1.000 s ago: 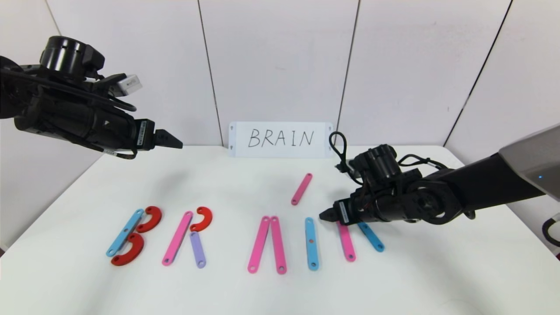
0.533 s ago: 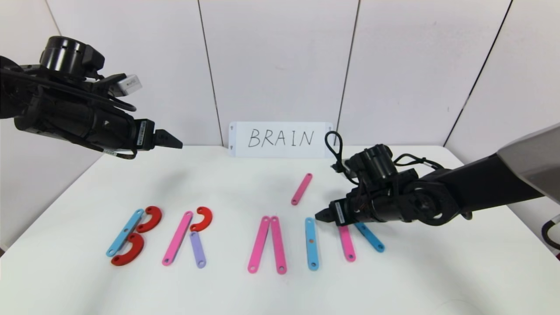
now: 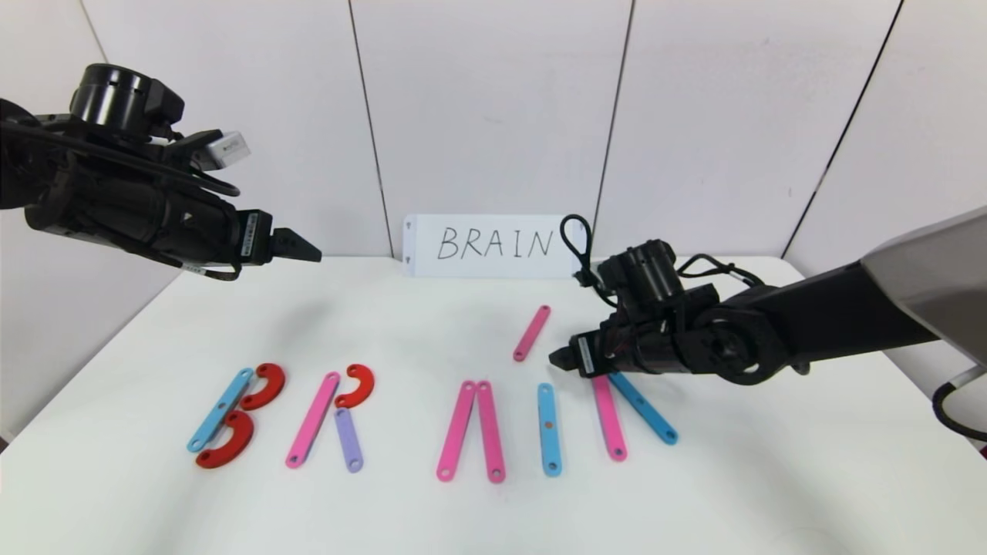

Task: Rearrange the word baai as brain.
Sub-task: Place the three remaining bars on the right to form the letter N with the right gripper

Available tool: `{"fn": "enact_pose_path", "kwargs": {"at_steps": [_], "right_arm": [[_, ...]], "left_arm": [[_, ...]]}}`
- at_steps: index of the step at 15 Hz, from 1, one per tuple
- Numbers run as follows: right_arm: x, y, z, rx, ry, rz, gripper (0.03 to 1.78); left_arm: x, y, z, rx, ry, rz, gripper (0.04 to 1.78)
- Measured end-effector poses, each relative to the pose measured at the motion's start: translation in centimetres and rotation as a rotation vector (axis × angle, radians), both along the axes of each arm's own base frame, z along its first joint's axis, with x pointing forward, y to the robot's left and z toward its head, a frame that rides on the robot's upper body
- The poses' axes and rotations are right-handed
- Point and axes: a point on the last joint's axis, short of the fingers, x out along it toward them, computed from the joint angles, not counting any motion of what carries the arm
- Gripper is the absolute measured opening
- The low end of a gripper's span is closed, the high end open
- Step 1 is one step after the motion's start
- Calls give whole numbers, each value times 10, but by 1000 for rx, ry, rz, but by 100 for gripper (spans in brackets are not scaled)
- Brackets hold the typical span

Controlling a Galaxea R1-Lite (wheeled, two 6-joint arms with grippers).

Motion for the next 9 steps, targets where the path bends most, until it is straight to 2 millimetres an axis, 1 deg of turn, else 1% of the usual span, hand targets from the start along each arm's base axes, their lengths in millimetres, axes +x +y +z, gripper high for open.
{"fn": "enact_pose_path", "kwargs": {"at_steps": [2,6,9], "right_arm": [[5,12,2,-5,-40,-7,173],[20,34,7,48,-80,-36,173],[33,48,2,45,-113,-68,173]], "left_arm": [[0,0,0,0,1,0,174],[1,0,0,-1,1,1,174],[1,0,-1,0,3,1,174]]}}
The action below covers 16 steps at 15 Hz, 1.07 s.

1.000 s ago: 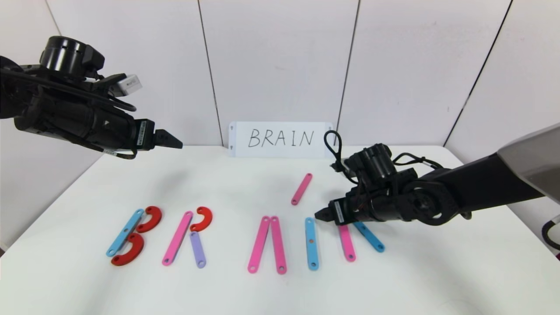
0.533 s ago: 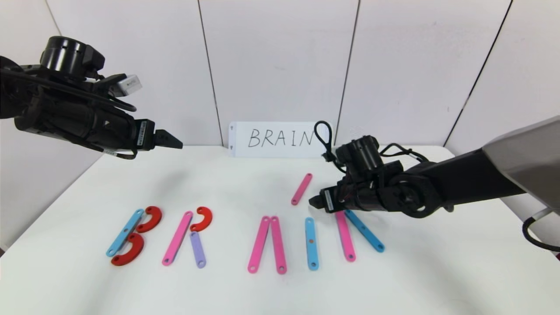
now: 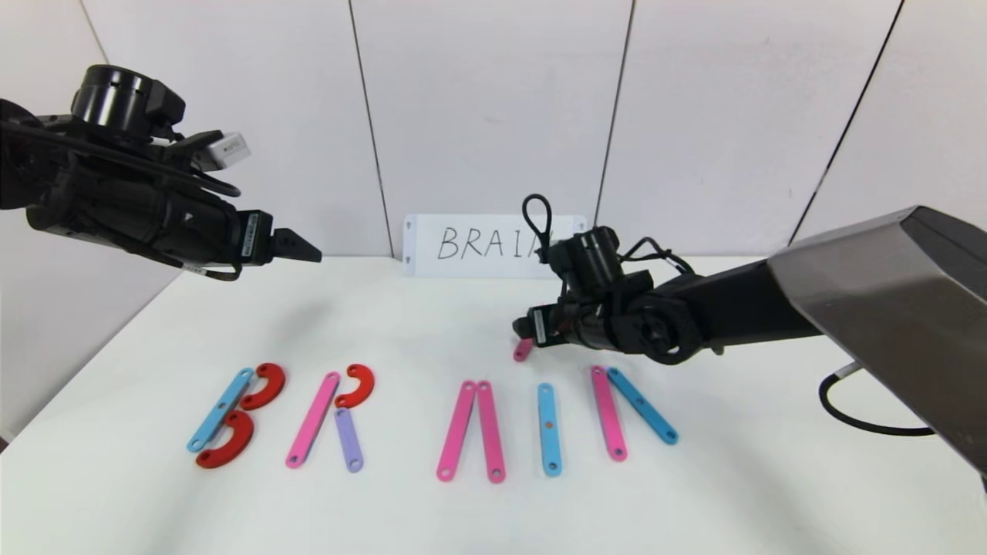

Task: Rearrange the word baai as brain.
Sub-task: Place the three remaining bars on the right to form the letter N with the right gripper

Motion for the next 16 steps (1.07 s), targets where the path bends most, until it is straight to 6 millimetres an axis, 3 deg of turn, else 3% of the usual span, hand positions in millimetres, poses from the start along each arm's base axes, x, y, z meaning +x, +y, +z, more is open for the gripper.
{"fn": "enact_pose_path", "kwargs": {"at_steps": [8,10,13,16], "right_arm": [[22,17,-26,16,7,-22,173],[22,18,-29,13,11,-22,165],[23,18,-30,12,15,-22,134],[23,18,-31,12,16,-23,78]], "left_arm": [[1,0,0,-1,1,1,174],[1,0,0,-1,1,0,174],[1,0,-1,-1,2,0,174],[1,0,-1,-1,3,0,174]]}}
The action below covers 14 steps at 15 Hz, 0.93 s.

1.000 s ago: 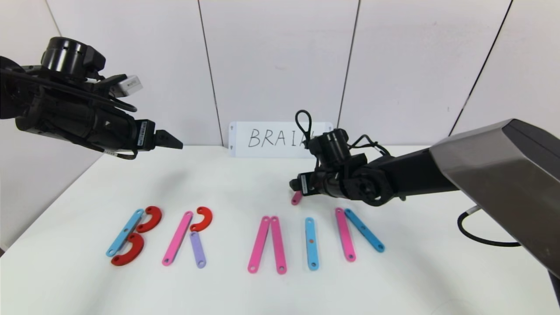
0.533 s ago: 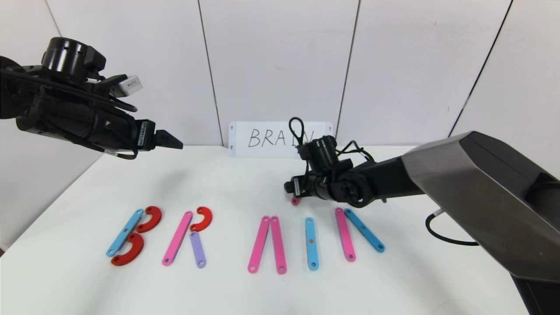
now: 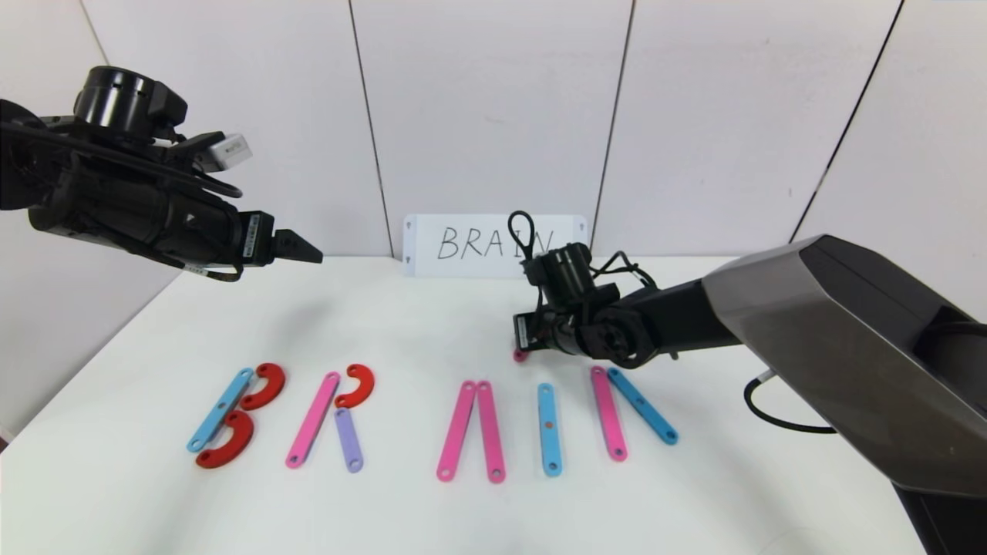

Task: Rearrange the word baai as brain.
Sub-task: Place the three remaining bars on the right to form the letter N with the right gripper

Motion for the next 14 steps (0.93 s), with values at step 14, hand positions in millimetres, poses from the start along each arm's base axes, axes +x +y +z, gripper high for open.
{"fn": "enact_pose_path", "kwargs": {"at_steps": [14], "right_arm": [[-3,-12,17,13,-15,-22,27]], "left_arm": [[0,0,0,0,1,0,174]]}}
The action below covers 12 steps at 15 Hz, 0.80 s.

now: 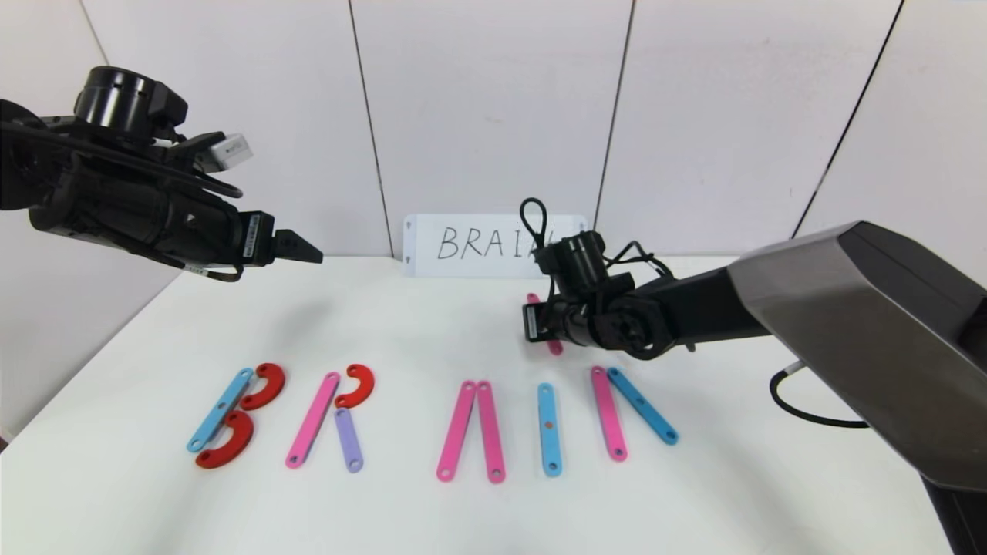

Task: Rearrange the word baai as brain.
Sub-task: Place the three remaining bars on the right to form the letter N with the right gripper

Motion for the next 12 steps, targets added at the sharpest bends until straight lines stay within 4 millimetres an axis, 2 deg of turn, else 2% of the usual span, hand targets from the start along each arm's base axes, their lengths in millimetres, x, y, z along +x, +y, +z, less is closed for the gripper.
{"fn": "enact_pose_path", "kwargs": {"at_steps": [4,12], "right_arm": [[-11,-24,18,-7,29,-54,27],[-54,-105,27,-21,104,-240,27]], "left_arm": [[0,0,0,0,-1,0,174],[0,0,0,0,0,0,174]]}}
